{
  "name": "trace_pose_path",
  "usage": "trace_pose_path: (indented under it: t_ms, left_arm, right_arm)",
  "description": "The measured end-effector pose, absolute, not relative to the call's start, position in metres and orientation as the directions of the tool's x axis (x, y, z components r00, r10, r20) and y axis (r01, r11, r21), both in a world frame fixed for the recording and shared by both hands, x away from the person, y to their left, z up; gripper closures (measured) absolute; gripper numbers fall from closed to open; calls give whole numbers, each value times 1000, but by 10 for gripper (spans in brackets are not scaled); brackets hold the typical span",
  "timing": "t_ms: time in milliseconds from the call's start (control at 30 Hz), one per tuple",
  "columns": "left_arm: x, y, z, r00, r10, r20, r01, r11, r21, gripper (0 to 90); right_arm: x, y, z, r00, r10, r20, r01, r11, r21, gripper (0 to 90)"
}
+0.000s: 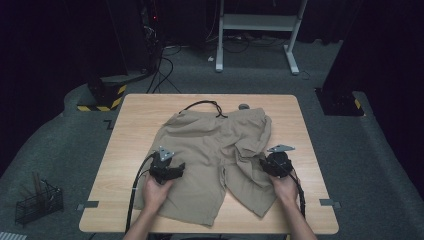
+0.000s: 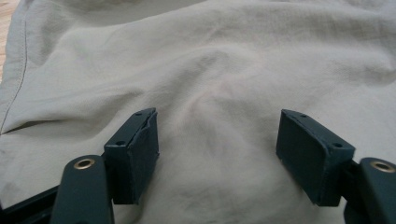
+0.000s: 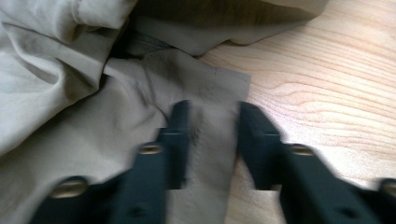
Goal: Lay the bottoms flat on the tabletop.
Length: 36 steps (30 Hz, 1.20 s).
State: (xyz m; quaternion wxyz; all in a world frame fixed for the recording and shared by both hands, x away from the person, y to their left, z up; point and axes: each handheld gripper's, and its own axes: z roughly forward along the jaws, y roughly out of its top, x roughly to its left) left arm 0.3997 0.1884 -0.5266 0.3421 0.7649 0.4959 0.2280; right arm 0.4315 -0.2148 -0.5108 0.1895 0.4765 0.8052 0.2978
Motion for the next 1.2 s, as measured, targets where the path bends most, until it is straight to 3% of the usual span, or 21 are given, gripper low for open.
trace_pose_path:
  t_ms: [100, 333, 400, 500, 600, 700, 767, 867, 1067, 1133, 1200]
  left_arm:
    - [400, 189, -526, 406, 914, 13, 603, -279, 747, 296]
    - [400, 188, -527, 403, 915, 10, 603, -274, 749, 296]
    - [400, 188, -527, 403, 915, 9, 603, -273, 750, 296]
    - [400, 189, -527, 403, 915, 11, 603, -275, 749, 296]
    - [400, 188, -527, 401, 916, 9, 604, -272, 749, 296]
    - [399, 188, -527, 396, 918, 9, 606, -269, 749, 296]
    - [399, 188, -527, 393, 919, 6, 608, -265, 749, 296]
    - [399, 188, -527, 393, 920, 6, 608, -265, 748, 296]
    - [399, 188, -527, 393, 920, 6, 608, -265, 749, 296]
    - [399, 188, -527, 392, 920, 5, 608, -263, 749, 296]
    - [399, 188, -527, 391, 920, 5, 608, -263, 749, 296]
  right_arm:
    - [423, -220, -509, -492, 870, -46, 645, 399, 651, 855]
    - [374, -249, -503, -453, 887, -95, 641, 398, 657, 861]
    - [363, -257, -503, -436, 895, -89, 648, 382, 659, 822]
    - [352, -256, -497, -418, 904, -94, 615, 357, 703, 692]
    - [357, -241, -492, -463, 880, -109, 569, 389, 724, 659]
    - [375, -228, -499, -478, 872, -109, 590, 410, 695, 652]
    - [385, -225, -508, -478, 870, -122, 626, 435, 647, 726]
    - [380, -232, -510, -495, 865, -81, 631, 422, 651, 854]
    - [344, -254, -510, -482, 872, -81, 637, 412, 652, 888]
    - [334, -259, -508, -476, 876, -74, 633, 400, 663, 855]
    - [327, -260, -503, -473, 878, -72, 596, 379, 708, 733]
